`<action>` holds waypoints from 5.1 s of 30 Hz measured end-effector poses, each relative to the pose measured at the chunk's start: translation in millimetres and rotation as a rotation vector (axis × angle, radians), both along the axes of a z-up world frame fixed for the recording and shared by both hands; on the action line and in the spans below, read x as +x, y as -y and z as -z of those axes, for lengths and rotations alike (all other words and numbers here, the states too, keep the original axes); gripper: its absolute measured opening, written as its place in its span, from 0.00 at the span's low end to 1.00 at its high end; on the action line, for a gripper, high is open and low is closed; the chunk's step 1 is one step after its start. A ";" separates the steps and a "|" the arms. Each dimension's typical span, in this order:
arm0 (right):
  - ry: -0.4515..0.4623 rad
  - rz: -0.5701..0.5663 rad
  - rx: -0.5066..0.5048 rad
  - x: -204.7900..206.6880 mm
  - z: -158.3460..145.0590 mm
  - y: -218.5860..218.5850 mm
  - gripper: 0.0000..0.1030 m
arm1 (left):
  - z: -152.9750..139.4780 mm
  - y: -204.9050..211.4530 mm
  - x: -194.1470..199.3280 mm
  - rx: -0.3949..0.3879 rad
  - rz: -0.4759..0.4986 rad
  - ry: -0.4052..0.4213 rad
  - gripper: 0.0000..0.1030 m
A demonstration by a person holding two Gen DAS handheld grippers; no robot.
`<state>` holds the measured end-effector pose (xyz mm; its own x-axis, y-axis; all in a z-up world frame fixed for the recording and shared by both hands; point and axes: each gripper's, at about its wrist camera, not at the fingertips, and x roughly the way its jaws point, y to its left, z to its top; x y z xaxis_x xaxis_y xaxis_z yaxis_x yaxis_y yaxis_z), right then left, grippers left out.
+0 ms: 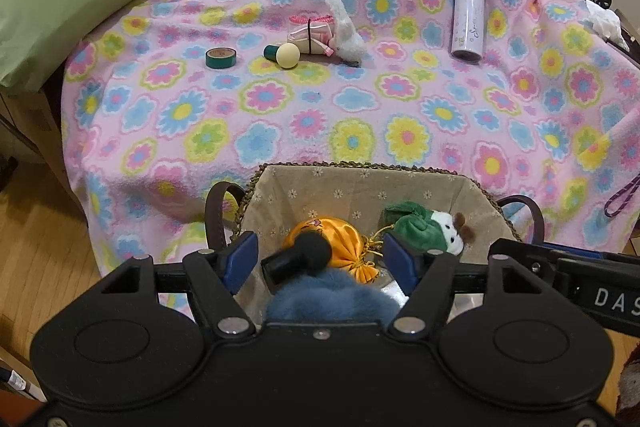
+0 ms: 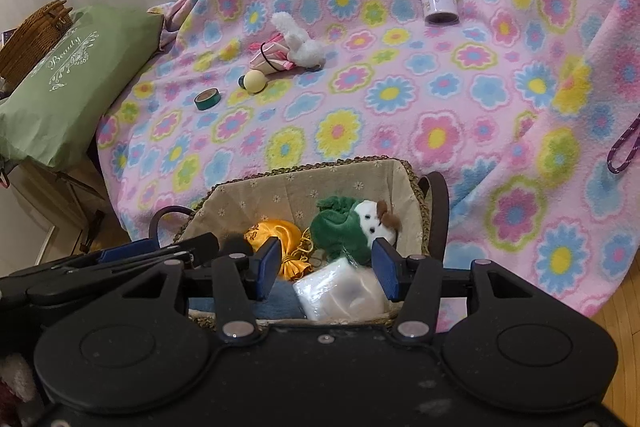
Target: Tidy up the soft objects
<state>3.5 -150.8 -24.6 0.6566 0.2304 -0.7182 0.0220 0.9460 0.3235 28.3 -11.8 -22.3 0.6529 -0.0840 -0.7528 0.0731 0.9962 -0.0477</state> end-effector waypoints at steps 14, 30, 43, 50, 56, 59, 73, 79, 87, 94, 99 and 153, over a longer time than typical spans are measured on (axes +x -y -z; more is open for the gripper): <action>-0.005 0.005 0.000 -0.4 -0.3 2.4 0.49 | 1.2 -2.8 0.6 0.001 -0.003 -0.003 0.70; -0.013 0.027 0.006 -0.9 1.0 4.2 0.67 | 2.9 -3.8 0.2 0.007 -0.014 -0.015 0.75; 0.003 0.084 0.005 4.1 -0.3 13.2 0.77 | -0.5 -5.7 2.3 0.013 -0.028 0.007 0.83; 0.085 0.076 -0.128 17.3 -10.0 11.5 0.86 | -19.1 -16.0 19.4 0.053 -0.032 0.073 0.85; 0.174 0.077 -0.165 44.0 -23.1 18.7 0.94 | -35.1 -26.1 45.2 0.132 -0.044 0.179 0.90; 0.218 0.069 -0.171 60.3 -29.0 21.1 0.97 | -36.3 -32.1 60.2 0.134 -0.036 0.220 0.91; 0.338 -0.066 -0.353 162.1 -18.9 -4.2 0.99 | 3.6 -35.1 143.1 0.243 0.003 0.302 0.95; 0.283 -0.060 -0.351 196.4 2.9 -5.9 0.99 | 28.5 -33.7 176.0 0.270 0.049 0.269 0.95; 0.264 -0.105 -0.380 226.0 27.4 -10.2 0.99 | 45.9 -42.6 212.1 0.204 0.046 0.228 0.95; 0.215 -0.060 -0.329 265.6 43.5 -8.3 0.99 | 61.6 -42.2 233.2 0.226 0.036 0.247 0.95; 0.188 -0.045 -0.310 292.7 55.1 -10.8 0.99 | 78.3 -39.9 247.7 0.235 0.027 0.246 0.94; 0.171 0.256 -0.109 342.5 90.2 67.2 1.00 | 43.2 -2.5 294.0 0.031 0.185 0.304 0.96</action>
